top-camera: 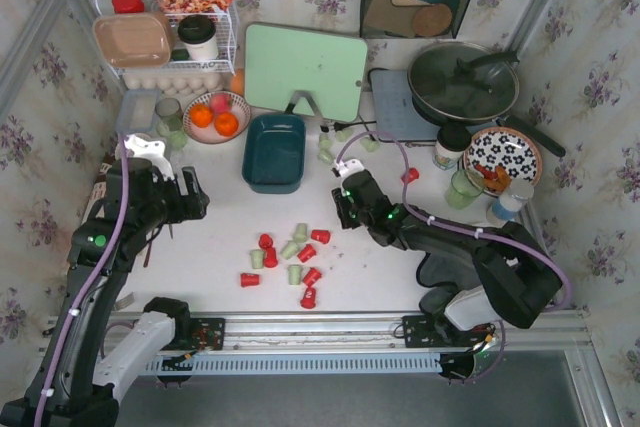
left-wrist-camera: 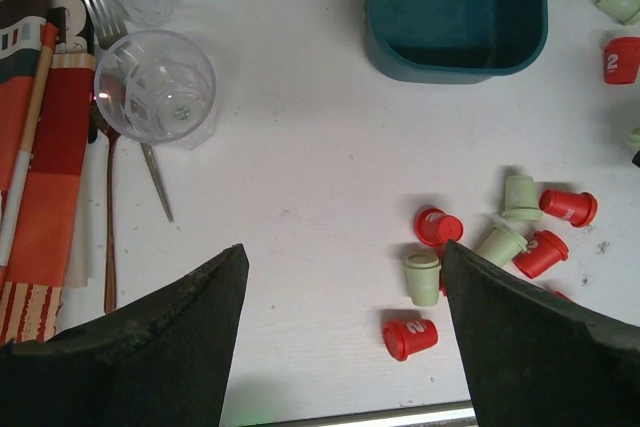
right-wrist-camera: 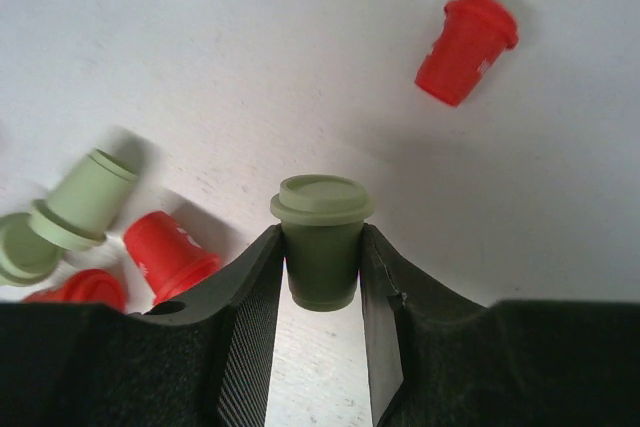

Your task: Mix the coffee capsules in the storage basket

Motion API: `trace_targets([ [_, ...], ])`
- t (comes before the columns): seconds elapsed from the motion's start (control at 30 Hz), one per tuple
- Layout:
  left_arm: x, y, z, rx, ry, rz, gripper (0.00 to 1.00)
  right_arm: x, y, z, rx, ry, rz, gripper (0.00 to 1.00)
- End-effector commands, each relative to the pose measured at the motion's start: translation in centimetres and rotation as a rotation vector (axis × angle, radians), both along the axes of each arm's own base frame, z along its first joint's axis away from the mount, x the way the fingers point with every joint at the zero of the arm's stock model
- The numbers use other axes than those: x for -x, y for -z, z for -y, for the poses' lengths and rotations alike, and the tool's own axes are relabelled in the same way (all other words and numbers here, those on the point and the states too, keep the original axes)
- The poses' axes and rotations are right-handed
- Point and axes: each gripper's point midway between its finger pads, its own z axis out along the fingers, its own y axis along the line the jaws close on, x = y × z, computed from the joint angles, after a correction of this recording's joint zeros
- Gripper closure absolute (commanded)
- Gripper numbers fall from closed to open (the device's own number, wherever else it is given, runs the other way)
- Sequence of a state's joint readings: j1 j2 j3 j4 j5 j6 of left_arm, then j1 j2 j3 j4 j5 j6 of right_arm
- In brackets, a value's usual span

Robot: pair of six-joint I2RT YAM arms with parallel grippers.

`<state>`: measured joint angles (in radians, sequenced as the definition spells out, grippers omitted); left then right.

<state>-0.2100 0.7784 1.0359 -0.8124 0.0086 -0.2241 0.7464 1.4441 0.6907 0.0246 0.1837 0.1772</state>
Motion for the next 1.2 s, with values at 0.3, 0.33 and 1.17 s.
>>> trace_targets([
  [0.3,0.2,-0.7,0.8,0.044,0.026,0.033,0.19,-3.6,-10.0,-4.2,-0.271,0.014,0.206,0.93],
  [0.33,0.3,-0.8,0.8,0.045,0.027,0.036,0.19,-4.2,-10.9,-4.9,-0.297,0.007,0.229,0.93],
  [1.17,0.6,-0.6,0.7,0.049,0.027,0.061,0.19,-12.6,-4.4,-14.7,-0.252,-0.043,0.089,0.5],
])
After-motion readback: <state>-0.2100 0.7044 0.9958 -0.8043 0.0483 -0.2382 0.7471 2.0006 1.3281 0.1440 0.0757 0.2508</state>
